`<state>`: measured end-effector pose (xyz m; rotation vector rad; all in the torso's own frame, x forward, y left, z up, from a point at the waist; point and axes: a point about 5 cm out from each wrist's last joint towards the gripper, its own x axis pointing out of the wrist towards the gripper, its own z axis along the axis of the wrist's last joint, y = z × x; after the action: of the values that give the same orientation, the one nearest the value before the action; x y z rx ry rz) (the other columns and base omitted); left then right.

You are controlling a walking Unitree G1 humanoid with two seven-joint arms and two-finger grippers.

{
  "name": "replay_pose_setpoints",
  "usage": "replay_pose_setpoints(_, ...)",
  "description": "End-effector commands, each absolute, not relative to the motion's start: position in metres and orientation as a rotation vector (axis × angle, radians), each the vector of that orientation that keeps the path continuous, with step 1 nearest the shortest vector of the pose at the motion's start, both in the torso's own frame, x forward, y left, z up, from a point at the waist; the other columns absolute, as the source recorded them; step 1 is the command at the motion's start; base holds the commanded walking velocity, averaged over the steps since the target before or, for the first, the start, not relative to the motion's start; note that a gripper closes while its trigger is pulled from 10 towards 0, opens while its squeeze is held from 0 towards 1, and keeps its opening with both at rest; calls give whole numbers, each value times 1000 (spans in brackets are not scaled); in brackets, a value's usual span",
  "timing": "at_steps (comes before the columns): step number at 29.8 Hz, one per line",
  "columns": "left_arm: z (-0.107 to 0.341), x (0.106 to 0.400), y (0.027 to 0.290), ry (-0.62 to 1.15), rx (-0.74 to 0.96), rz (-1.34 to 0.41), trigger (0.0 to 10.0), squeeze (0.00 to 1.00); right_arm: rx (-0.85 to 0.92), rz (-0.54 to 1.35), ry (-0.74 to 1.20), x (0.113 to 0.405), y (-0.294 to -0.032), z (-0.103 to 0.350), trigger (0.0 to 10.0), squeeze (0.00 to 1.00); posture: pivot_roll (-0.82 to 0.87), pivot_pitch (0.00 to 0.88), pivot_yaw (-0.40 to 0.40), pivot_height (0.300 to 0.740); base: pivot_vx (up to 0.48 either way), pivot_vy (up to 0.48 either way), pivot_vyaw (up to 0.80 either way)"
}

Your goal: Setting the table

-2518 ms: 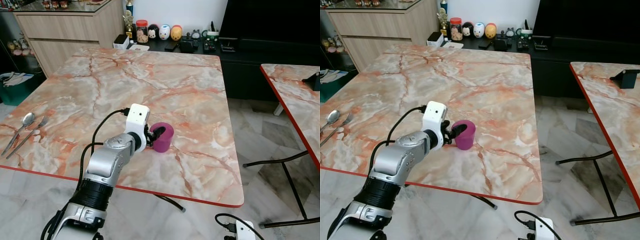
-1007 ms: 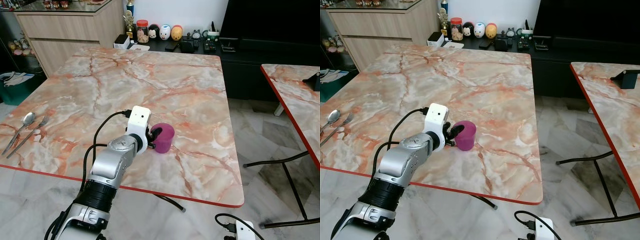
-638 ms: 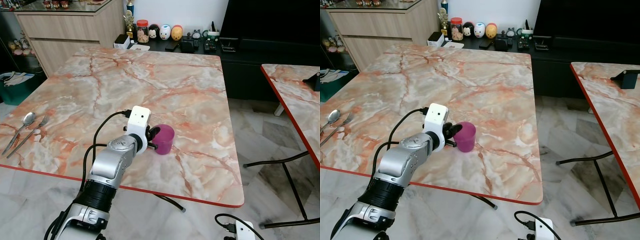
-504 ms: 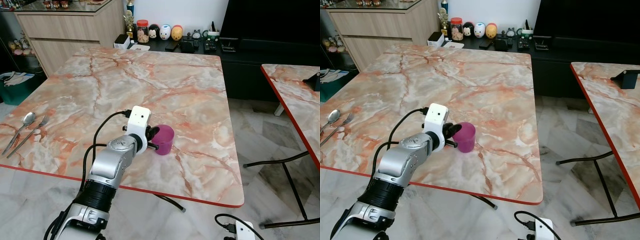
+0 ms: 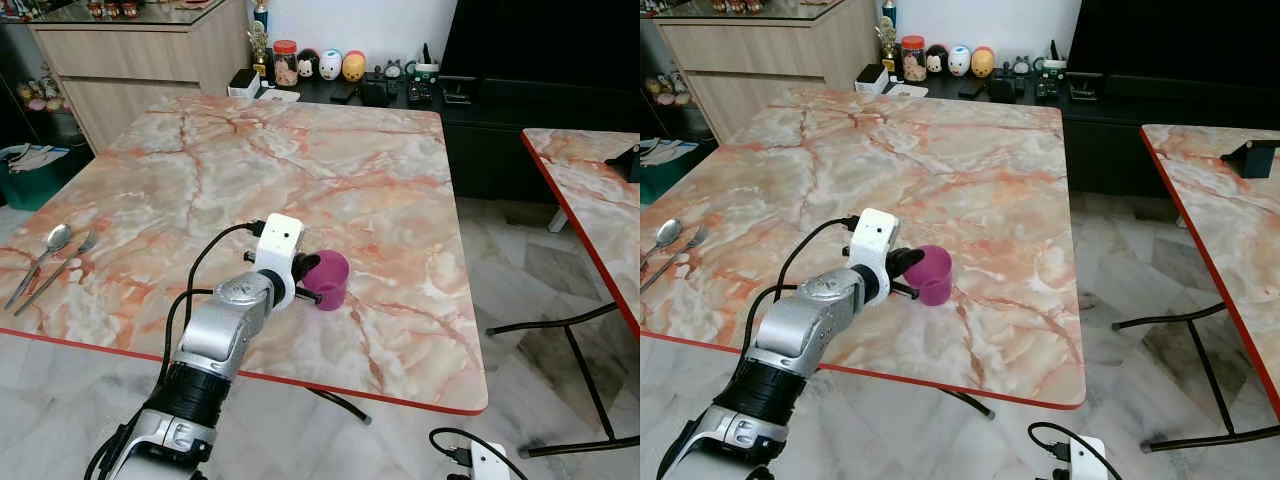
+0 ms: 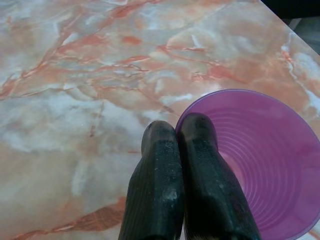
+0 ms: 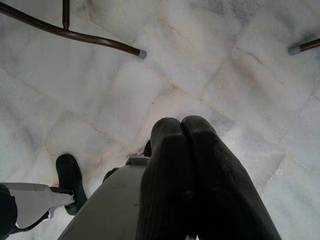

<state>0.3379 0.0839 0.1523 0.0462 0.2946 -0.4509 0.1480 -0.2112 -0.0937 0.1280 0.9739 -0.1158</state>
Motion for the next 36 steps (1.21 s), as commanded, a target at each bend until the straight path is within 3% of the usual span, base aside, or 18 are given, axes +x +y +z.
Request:
replay_pose_setpoints(1, 152, 337, 91, 274, 49, -421, 0, 0, 120, -115, 981, 147, -213, -94, 10000, 0, 58, 0, -20, 740, 0, 0, 0)
replay_pose_setpoints(8, 172, 331, 109, 54, -94, -352, 0, 0, 117, -121, 980, 146, -213, -94, 10000, 0, 57, 0, -22, 740, 0, 0, 0)
replay_pose_setpoints(9, 173, 330, 111, 33, -107, -342, 2078, 0, 117, -122, 980, 146, -213, -94, 10000, 0, 58, 0, -23, 740, 0, 0, 0)
replay_pose_setpoints(10, 173, 330, 111, 33, -107, -342, 2078, 0, 117, -122, 980, 146, -213, -94, 10000, 0, 58, 0, -23, 740, 0, 0, 0)
replay_pose_setpoints(11, 172, 325, 118, -2, -114, -325, 10000, 0, 114, -120, 981, 145, -214, -94, 10000, 0, 59, 0, -24, 740, 0, 0, 0)
replay_pose_setpoints(23, 174, 305, 163, -167, -102, -89, 10000, 0, 107, -135, 983, 143, -217, -94, 10000, 0, 61, 0, -30, 740, 0, 0, 0)
replay_pose_setpoints(36, 180, 309, 163, -218, -68, -60, 10000, 0, 129, -162, 987, 143, -217, -95, 10000, 0, 56, 0, -29, 740, 0, -85, 0)
